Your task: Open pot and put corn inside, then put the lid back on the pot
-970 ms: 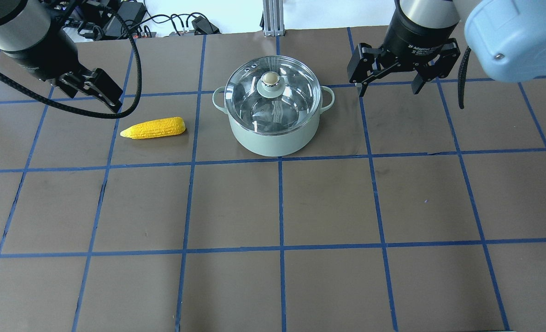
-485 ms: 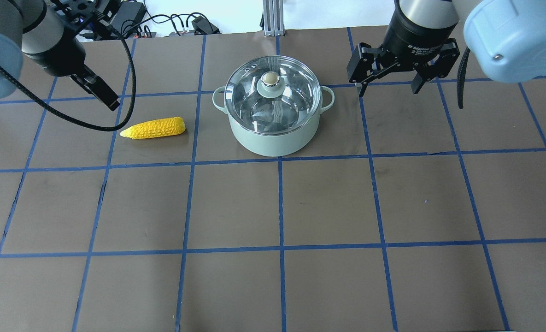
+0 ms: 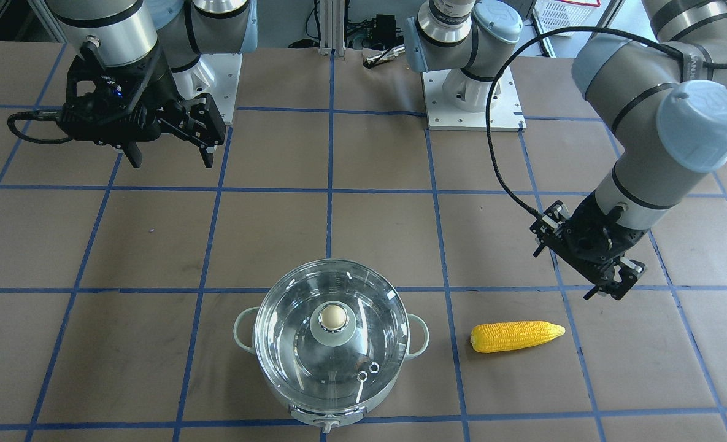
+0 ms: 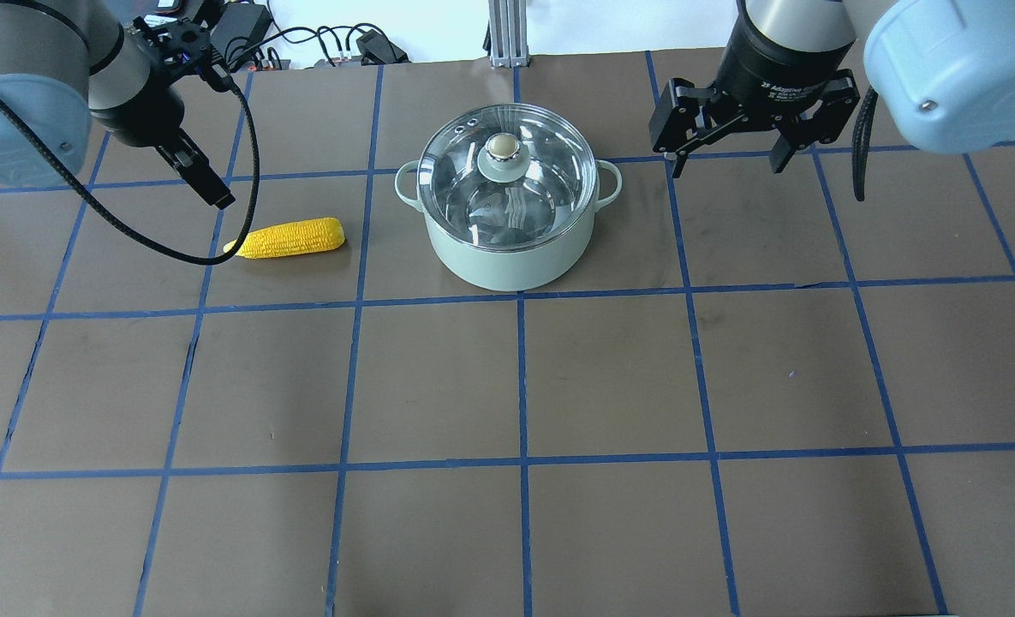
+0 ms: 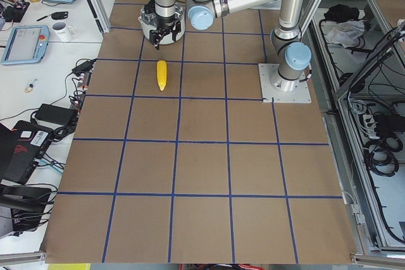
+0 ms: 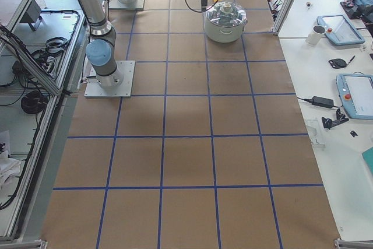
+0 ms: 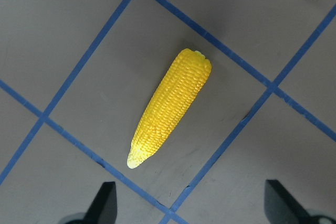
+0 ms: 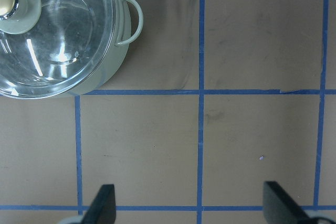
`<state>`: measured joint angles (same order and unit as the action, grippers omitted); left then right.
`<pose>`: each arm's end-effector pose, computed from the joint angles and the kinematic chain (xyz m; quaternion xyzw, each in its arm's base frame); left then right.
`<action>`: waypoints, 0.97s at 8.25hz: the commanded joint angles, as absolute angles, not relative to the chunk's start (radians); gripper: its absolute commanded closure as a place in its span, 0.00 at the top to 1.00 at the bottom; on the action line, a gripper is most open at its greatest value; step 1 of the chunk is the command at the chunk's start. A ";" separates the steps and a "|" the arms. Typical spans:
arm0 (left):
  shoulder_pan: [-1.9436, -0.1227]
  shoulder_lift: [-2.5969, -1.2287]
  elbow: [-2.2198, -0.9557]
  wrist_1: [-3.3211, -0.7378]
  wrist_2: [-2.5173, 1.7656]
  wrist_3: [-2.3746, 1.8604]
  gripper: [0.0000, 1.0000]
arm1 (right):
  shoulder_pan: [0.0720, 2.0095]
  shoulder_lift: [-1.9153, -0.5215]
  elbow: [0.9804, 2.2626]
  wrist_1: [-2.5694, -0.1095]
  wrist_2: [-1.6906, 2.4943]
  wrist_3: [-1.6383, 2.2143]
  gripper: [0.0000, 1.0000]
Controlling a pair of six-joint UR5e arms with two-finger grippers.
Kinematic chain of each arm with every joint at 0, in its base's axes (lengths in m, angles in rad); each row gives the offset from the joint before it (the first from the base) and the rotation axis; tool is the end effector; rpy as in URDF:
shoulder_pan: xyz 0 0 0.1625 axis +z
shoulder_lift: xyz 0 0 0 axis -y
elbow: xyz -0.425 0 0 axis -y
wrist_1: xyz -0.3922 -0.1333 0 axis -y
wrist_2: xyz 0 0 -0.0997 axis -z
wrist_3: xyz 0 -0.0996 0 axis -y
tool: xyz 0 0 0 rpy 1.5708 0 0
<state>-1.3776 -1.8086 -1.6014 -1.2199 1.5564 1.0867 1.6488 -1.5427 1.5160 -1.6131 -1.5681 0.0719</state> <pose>-0.0197 -0.6008 0.3805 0.4319 0.9009 -0.0374 0.0189 0.1729 -0.4984 0.5053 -0.0031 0.9994 -0.0343 0.0039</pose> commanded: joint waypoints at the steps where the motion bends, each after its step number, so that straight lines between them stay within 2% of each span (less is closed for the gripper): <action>1: -1.371 -1.906 -1.601 -1.183 1.500 1.219 1.00 | 1.646 -1.543 1.511 -1.609 -1.568 0.064 1.00; 4: -1.365 -1.985 -1.600 -1.136 1.500 1.316 1.00 | 1.646 -1.504 1.482 -1.653 -1.568 0.000 1.00; 6: -1.365 -2.026 -1.601 -1.054 1.499 1.342 1.00 | 1.649 -1.369 1.331 -1.655 -1.553 0.008 1.00; 8: -1.365 -2.065 -1.603 -1.043 1.499 1.455 1.00 | 1.696 -1.278 1.318 -1.718 -1.552 0.067 1.00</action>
